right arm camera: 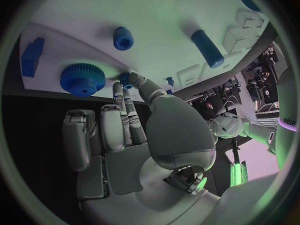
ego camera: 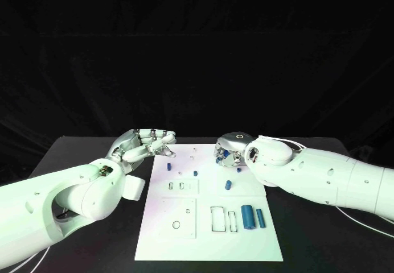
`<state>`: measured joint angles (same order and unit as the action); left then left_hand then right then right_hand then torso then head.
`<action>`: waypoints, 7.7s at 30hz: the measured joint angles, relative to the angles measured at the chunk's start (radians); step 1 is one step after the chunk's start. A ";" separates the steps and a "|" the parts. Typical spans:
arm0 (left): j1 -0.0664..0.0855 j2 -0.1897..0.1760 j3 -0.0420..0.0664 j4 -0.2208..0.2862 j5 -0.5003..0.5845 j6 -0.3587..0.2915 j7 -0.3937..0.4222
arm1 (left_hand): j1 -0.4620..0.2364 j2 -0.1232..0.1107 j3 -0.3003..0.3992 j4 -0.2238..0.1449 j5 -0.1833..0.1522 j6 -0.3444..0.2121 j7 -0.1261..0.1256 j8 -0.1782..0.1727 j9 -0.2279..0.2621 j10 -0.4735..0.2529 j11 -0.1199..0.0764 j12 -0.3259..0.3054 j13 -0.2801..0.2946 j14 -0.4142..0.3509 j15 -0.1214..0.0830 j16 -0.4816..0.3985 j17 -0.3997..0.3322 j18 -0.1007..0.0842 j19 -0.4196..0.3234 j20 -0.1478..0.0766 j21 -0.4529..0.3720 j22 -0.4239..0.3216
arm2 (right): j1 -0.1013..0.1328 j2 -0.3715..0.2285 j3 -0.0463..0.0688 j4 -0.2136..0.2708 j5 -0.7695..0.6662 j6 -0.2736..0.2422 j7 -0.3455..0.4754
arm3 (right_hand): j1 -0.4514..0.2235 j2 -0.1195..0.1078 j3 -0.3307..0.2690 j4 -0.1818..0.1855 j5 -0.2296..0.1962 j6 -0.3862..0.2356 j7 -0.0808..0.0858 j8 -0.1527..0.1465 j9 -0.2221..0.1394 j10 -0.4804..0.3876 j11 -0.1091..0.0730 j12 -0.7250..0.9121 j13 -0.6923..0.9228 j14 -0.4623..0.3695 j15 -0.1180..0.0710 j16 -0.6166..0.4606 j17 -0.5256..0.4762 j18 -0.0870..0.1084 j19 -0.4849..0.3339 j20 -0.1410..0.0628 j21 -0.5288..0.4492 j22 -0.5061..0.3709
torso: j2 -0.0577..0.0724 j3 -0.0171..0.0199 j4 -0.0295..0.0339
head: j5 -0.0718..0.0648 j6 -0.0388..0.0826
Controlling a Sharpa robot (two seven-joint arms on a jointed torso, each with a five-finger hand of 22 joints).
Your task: Assemble the parts on the task board
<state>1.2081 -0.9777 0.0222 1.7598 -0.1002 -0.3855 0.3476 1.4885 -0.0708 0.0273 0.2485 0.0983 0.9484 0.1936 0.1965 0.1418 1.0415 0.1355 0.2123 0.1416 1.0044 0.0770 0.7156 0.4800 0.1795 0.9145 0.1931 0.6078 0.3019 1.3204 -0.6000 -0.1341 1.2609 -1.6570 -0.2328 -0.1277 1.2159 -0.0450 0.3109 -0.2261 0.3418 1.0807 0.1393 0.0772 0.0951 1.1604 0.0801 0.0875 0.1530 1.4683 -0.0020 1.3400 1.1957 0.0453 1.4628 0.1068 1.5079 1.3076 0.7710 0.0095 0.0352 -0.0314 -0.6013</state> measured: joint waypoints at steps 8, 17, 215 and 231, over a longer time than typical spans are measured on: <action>0.001 -0.001 0.000 -0.002 0.001 0.000 0.000 | -0.003 0.003 -0.003 0.003 0.000 -0.001 0.001 0.000 0.000 -0.003 0.003 0.000 0.000 -0.004 0.004 0.000 0.000 0.000 -0.005 -0.002 0.000 0.000 | 0.000 0.003 0.001 0.001 -0.007 0.001 0.000 | 0.020 0.020 0.035 0.011 -0.052 0.054 -0.009 0.023 0.014 0.044 -0.014 0.022 0.010 -0.004 -0.004 0.014 0.012 -0.016 0.003 -0.003 0.019 0.000 | 0.002 0.0000 0.0020 | -0.002 -0.005; 0.002 -0.003 0.000 -0.005 0.002 0.000 0.000 | -0.003 0.003 -0.003 0.003 0.000 -0.001 0.001 0.000 0.001 -0.003 0.003 0.000 0.000 -0.004 0.004 0.000 0.000 0.000 -0.005 -0.002 0.000 0.001 | 0.000 0.003 0.002 -0.001 -0.010 -0.008 -0.002 | 0.031 0.030 0.060 0.019 -0.066 0.082 -0.020 0.039 0.028 0.048 -0.011 0.029 0.018 -0.004 -0.011 0.018 0.014 -0.016 0.003 -0.011 0.020 0.000 | 0.003 -0.0009 0.0057 | -0.007 -0.005; 0.018 0.003 -0.001 -0.030 0.016 0.006 -0.022 | -0.007 0.007 -0.005 0.005 0.000 -0.001 0.001 0.000 0.003 -0.011 0.003 0.000 0.003 -0.020 0.006 0.000 -0.001 0.000 -0.027 0.005 0.004 0.004 | 0.010 -0.066 0.015 -0.017 0.219 -0.039 -0.096 | 0.111 -0.053 -0.157 0.301 -0.015 -0.095 -0.006 0.114 0.114 0.242 -0.028 1.279 1.155 0.000 -0.007 0.209 0.112 -0.039 0.003 -0.007 0.058 0.000 | 0.005 -0.0039 -0.0027 | -0.008 0.020; 0.018 0.001 -0.001 -0.030 0.016 0.007 -0.024 | 0.000 0.014 -0.005 0.005 0.000 -0.008 0.001 0.000 0.005 -0.014 0.007 0.000 0.004 -0.023 0.009 0.002 -0.001 0.000 -0.026 0.005 0.008 0.006 | 0.020 -0.085 0.020 0.148 0.134 -0.179 -0.132 | 0.118 -0.057 -0.121 0.303 0.009 -0.082 -0.013 0.110 0.117 0.250 -0.036 1.292 1.155 -0.004 -0.011 0.209 0.112 -0.039 0.003 -0.007 0.058 0.000 | 0.004 -0.0042 -0.0024 | -0.015 0.021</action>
<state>1.2263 -0.9769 0.0212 1.7298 -0.0846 -0.3787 0.3236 1.4880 -0.0565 0.0220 0.2538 0.0983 0.9399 0.1948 0.1965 0.1466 1.0272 0.1426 0.2123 0.1459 0.9811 0.0859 0.7172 0.4792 0.1795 0.8881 0.1981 0.6158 0.3080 1.3408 -0.6853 -0.1142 1.4086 -1.5234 -0.4115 -0.2595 1.3337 -0.1021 0.1896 0.0771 0.3506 0.9987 0.1267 0.1867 0.2117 1.4105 0.0436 1.3790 1.3081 1.4646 -0.0129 1.5491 1.3074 0.0065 1.4662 0.0999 1.5654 1.3079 0.7752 0.0053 0.0328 -0.0466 -0.5799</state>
